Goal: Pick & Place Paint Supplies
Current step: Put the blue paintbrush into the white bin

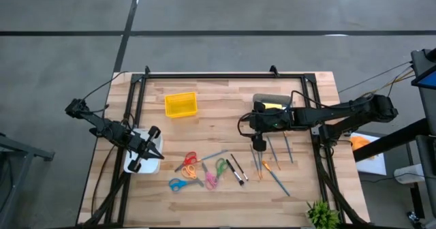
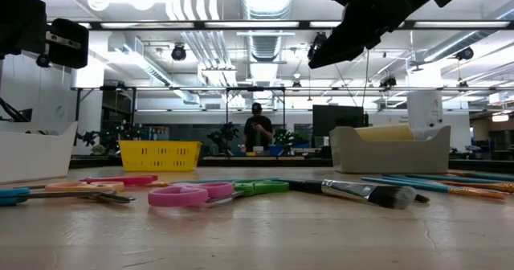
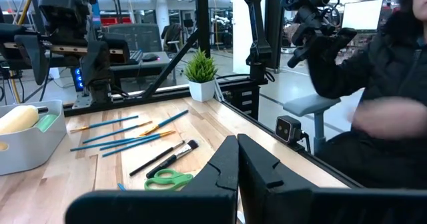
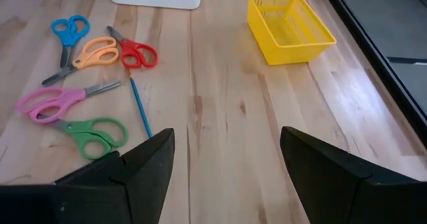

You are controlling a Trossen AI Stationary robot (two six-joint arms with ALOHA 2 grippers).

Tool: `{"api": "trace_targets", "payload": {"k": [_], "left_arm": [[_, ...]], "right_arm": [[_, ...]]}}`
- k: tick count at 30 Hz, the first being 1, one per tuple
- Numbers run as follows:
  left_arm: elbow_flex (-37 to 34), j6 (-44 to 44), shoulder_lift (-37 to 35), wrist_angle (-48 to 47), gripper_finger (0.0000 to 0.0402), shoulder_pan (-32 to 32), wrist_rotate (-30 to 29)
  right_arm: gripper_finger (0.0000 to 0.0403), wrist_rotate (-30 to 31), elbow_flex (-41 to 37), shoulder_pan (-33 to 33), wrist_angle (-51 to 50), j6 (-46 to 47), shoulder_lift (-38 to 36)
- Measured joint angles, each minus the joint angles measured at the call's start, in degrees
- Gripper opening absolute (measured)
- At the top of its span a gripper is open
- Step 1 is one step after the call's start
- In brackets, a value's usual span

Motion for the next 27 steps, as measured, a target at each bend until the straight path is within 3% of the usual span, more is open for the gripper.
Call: {"api": "trace_targets", "payload": {"k": [19, 27], "left_arm": [[0.0, -0.4, 0.0, 0.1, 0.0, 0.0, 0.0], [0.0, -15.1, 0.0, 0.1, 0.0, 0.0, 0.0]], "right_arm": [[0.027, 0.1, 0.0, 0.0, 0.0, -1.0, 0.0], [0.027, 0.2, 0.0, 0.0, 0.0, -1.0, 0.0]]}}
